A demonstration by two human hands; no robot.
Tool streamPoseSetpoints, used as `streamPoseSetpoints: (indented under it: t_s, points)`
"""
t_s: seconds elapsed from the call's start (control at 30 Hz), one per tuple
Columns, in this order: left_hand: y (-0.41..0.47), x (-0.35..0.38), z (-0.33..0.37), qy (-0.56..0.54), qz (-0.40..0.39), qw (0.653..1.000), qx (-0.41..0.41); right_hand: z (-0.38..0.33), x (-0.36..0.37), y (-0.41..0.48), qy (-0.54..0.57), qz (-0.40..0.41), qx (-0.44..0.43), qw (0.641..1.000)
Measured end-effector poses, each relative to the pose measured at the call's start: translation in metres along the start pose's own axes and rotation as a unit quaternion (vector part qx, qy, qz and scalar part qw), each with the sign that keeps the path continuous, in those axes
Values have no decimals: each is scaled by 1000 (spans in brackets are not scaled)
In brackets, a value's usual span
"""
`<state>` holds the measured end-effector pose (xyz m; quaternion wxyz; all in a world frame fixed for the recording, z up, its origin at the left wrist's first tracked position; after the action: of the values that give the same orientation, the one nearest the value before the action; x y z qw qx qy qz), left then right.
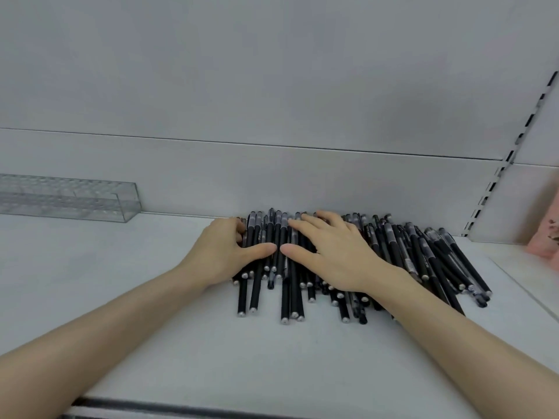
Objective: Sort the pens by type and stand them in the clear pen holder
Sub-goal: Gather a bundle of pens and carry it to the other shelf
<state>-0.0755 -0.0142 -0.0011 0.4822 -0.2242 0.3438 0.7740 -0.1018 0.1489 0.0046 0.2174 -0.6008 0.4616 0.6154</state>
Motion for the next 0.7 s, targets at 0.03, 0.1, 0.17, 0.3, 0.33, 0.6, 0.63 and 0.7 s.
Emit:
streamPoseSetpoints:
  t_s: [0.03, 0.1, 0.17, 0.3, 0.33, 0.6, 0.63, 0.7]
  points:
    - [1, 0, 1, 0, -6, 1000, -3, 0, 0, 0, -1, -2, 1, 1000]
    - [3, 1, 2, 8, -14, 1000, -5, 0, 0, -1, 0, -1, 4, 1000]
    - [7, 1, 4, 28, -28, 999, -10, -1, -1, -1, -1, 1, 6, 1000]
    - [17, 2, 1, 24, -71, 996, -37, 0, -2, -2, -1, 9, 10, 1000]
    - [17, 4, 3, 19, -77, 996, -37, 0, -2, -2, -2, 10, 10, 1000]
    - [16, 15, 7, -45, -59, 997, -29, 1, -5, -4, 20, 11, 18, 1000]
    - [16, 15, 6, -63, -59, 996, -32, 1, -6, -5, 21, 11, 17, 1000]
    - [15, 15, 7, -93, -69, 993, -38, 1, -6, -5, 19, 13, 16, 1000]
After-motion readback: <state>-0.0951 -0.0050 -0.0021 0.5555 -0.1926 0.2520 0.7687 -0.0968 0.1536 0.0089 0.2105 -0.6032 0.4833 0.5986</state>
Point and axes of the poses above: each hand's wrist, its own y-axis towards the middle knuckle, its own x-axis out of the palm, z = x × y, the point moved 6 cm from there along y, towards the middle knuckle, and after that the axes turned 12 degrees about z, right-handed, at the moved point
